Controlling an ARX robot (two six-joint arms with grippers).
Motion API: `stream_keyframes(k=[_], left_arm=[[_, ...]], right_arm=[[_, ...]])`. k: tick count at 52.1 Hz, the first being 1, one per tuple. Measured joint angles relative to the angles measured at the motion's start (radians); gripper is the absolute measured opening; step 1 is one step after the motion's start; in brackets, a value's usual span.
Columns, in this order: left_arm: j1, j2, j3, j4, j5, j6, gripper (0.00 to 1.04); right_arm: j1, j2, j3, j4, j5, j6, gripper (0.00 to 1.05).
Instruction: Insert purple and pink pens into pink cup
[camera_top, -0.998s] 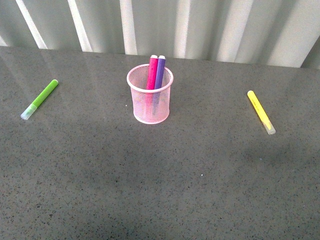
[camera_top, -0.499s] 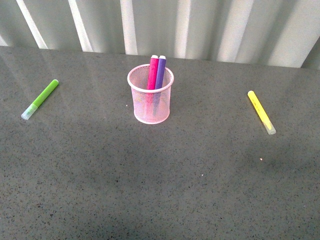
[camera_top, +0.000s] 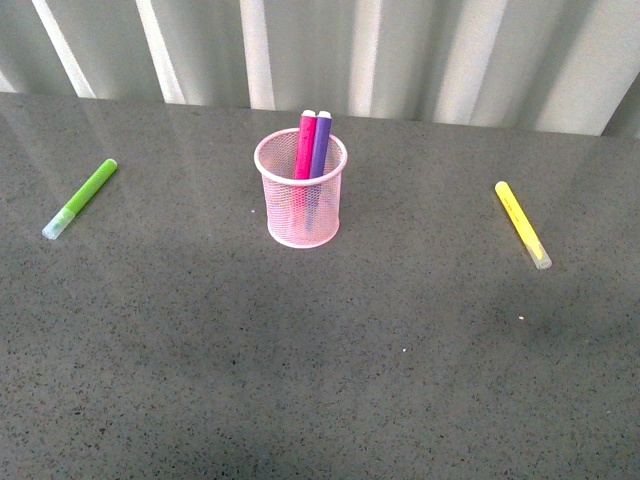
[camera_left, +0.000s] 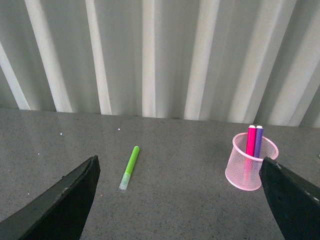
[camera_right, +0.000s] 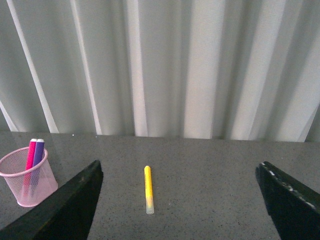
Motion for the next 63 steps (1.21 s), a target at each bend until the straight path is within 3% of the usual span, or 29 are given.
stream_keyframes(k=[2, 63], left_arm=[[0.0, 0.0, 0.0, 0.0, 0.0, 0.0, 0.98], [0.0, 0.0, 0.0, 0.0, 0.0, 0.0, 0.98]], right_arm=[[0.0, 0.0, 0.0, 0.0, 0.0, 0.003, 1.0], [0.0, 0.0, 0.0, 0.0, 0.0, 0.006, 0.98]])
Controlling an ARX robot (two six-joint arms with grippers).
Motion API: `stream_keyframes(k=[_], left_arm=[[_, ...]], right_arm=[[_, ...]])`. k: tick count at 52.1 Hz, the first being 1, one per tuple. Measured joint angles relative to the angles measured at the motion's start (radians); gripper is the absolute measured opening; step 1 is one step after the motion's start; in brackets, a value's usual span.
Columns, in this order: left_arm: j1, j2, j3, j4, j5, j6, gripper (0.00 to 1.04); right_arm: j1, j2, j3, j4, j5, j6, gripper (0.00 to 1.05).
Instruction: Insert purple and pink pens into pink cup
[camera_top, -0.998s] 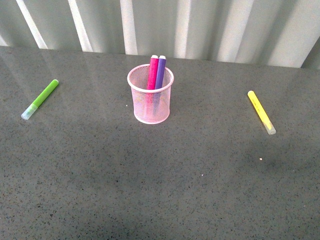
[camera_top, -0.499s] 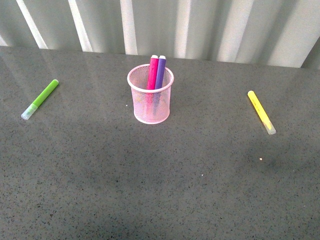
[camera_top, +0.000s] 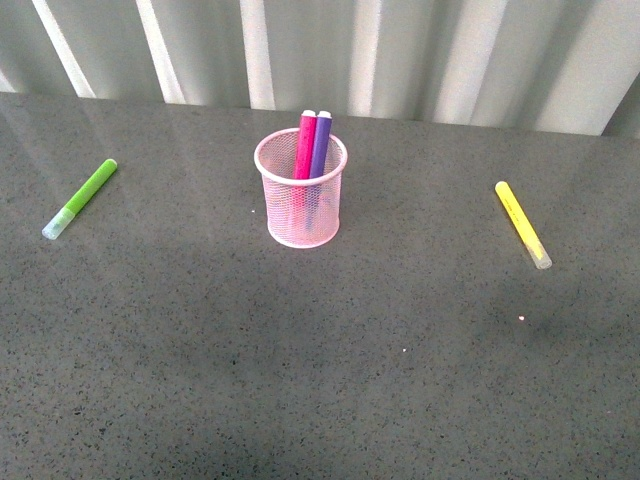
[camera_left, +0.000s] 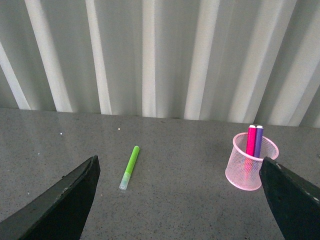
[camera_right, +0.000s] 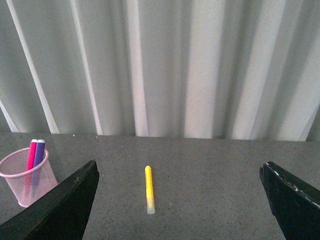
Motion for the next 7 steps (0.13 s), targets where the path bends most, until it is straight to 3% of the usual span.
stream_keyframes(k=[7], left_arm=[[0.0, 0.0, 0.0, 0.0, 0.0, 0.0, 0.98]], right_arm=[[0.0, 0.0, 0.0, 0.0, 0.0, 0.0, 0.98]])
